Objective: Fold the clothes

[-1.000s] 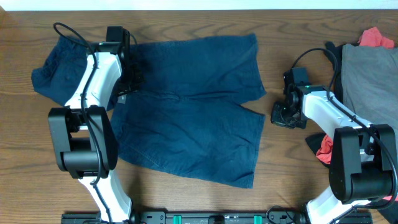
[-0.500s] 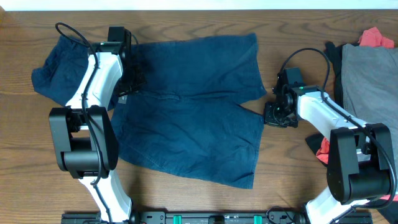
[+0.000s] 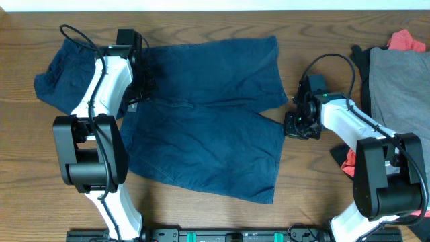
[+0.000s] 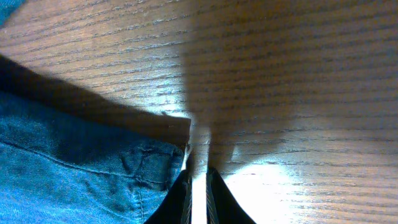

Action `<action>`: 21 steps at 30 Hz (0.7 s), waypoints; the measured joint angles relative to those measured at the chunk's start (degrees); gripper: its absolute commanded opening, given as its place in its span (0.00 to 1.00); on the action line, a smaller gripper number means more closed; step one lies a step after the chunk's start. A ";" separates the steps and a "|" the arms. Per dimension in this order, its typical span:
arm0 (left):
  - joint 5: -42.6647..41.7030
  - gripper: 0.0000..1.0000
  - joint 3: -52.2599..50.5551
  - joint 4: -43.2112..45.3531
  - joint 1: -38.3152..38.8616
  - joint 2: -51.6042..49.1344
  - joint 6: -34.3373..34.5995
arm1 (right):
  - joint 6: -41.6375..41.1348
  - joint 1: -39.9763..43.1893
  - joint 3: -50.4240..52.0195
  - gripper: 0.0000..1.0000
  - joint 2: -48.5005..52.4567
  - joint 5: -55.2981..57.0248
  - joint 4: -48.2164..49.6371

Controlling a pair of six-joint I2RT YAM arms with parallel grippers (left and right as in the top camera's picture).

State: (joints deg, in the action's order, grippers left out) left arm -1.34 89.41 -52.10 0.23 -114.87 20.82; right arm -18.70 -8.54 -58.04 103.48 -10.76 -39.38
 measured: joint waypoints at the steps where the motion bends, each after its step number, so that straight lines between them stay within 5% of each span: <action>1: 0.00 0.06 0.00 0.00 0.00 0.00 0.00 | 0.04 0.00 0.00 0.09 0.00 0.00 0.02; 21: 0.00 0.06 0.00 -0.02 0.00 0.00 -0.02 | 0.11 0.00 0.26 0.09 0.17 -2.45 3.04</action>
State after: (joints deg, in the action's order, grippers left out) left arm -1.34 89.41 -52.12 0.23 -114.87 20.80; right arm -18.59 -8.54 -57.78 103.66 -13.21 -36.34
